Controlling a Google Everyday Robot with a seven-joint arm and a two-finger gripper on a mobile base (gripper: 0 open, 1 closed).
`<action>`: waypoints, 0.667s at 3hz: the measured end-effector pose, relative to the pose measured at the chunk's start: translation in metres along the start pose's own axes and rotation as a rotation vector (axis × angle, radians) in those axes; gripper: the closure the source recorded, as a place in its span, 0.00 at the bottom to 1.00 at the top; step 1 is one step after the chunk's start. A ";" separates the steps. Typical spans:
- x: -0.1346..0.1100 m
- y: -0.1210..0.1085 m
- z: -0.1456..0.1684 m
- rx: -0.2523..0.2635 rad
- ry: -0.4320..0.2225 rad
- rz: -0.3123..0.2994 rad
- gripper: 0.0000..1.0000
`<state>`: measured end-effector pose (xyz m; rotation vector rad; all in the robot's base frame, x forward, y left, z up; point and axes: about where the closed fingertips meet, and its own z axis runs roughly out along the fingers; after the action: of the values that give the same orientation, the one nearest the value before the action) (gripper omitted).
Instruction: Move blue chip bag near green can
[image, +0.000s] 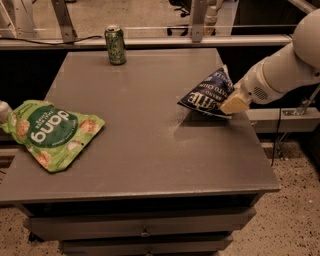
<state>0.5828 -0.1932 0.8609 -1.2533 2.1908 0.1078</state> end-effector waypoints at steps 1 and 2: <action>-0.030 -0.015 -0.016 0.036 -0.045 -0.021 1.00; -0.032 -0.016 -0.014 0.044 -0.052 -0.020 1.00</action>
Offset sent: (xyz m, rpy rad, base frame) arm 0.0130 0.0069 0.0256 0.0110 -0.0465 0.0068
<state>0.6015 -0.1828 0.8931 -1.2345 2.1247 0.0827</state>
